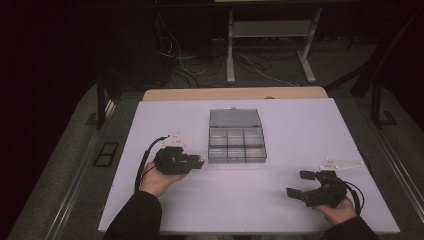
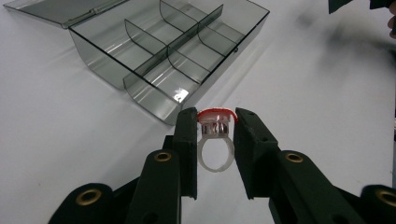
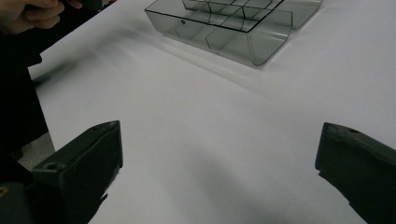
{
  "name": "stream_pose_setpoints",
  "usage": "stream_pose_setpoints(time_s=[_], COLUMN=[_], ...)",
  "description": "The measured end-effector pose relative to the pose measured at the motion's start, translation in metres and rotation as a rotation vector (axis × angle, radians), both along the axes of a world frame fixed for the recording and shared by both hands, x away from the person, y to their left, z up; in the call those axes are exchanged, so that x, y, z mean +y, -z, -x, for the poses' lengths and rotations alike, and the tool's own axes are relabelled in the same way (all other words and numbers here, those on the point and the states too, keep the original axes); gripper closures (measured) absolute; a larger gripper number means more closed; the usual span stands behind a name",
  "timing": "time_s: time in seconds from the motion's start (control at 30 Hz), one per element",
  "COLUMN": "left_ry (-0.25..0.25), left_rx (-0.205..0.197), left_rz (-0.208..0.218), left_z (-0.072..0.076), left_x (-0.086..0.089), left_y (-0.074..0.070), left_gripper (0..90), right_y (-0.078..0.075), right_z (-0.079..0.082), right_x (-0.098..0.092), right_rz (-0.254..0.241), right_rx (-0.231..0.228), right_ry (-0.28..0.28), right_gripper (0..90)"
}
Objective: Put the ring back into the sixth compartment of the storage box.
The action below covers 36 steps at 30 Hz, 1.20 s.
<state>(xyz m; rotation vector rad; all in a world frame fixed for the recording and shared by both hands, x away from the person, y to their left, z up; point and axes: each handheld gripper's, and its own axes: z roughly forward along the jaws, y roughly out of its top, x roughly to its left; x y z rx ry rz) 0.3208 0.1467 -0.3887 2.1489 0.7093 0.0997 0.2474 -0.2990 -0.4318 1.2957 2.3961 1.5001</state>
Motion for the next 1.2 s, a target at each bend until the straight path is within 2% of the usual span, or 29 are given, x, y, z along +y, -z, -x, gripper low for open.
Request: stream_pose_setpoints(time_s=[0.57, 1.2], left_ry=[0.027, 0.035], left_rx=[-0.037, -0.048], left_rz=[0.006, 0.005], left_z=[-0.019, -0.045], left_x=[-0.019, -0.041], left_y=[-0.022, -0.032], left_gripper=[69.7, 69.7], right_y=[0.000, 0.000], right_z=[0.001, 0.001], right_x=[-0.001, -0.001], right_rz=[-0.001, -0.003], right_rx=[-0.009, -0.005], right_ry=[-0.004, -0.002], right_gripper=[0.6, 0.6])
